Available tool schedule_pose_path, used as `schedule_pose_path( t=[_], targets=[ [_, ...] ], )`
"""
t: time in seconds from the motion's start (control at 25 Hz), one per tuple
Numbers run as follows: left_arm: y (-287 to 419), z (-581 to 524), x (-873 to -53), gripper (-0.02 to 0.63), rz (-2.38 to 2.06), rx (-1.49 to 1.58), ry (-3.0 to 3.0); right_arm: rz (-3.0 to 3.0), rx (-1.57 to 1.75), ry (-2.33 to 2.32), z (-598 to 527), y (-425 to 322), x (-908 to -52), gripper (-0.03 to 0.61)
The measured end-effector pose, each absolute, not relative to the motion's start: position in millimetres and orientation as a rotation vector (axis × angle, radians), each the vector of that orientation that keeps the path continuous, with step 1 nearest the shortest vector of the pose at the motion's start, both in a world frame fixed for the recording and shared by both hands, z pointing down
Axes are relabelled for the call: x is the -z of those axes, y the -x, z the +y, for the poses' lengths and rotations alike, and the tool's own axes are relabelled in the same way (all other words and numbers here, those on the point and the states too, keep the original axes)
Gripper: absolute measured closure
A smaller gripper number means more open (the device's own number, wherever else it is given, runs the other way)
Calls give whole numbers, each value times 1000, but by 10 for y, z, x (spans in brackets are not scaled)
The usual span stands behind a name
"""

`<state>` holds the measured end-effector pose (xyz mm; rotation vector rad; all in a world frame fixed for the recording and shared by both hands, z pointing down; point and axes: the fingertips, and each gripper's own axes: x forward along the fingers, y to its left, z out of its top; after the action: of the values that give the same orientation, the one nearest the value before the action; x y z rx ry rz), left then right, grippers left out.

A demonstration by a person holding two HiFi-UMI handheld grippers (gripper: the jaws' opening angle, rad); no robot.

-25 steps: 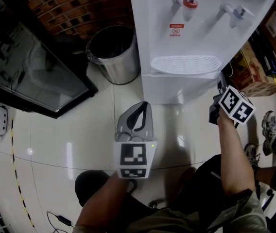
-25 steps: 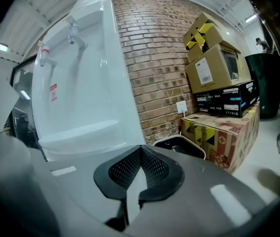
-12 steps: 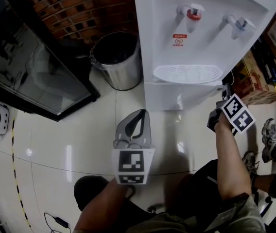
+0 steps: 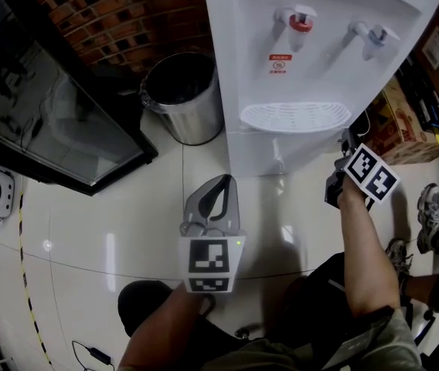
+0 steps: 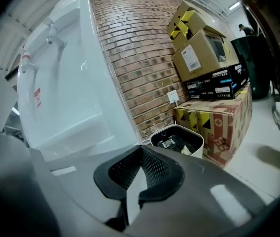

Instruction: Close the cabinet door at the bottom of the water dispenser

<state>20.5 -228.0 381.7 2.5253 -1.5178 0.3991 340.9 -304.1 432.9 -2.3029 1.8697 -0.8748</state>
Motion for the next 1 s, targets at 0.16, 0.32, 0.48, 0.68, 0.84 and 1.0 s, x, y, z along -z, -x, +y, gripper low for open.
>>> schedule_pose_path(
  t=[0.16, 0.32, 0.48, 0.68, 0.84, 1.0],
  targets=[
    [-185, -2279, -3789, 612, -1520, -388, -2530, 1893, 860, 2318, -3026, -3383, -4258, 578],
    [-178, -2258, -3738, 612, -1517, -368, -2540, 1970, 811, 2356, -2947, -3268, -4113, 578],
    [-123, -2214, -3652, 612, -1514, -351, -2555, 2048, 729, 2387, -2803, -3113, -3866, 578],
    [67, -2125, -3416, 612, -1538, -279, -2567, 2158, 542, 2405, -2620, -2868, -3452, 578],
    [262, -1960, -3277, 612, -1543, -259, -2577, 2242, 454, 2347, -2426, -2528, -3165, 578],
    [465, -1742, -3011, 612, -1546, -216, -2601, 2322, 356, 2270, -2154, -2144, -2857, 578]
  ],
)
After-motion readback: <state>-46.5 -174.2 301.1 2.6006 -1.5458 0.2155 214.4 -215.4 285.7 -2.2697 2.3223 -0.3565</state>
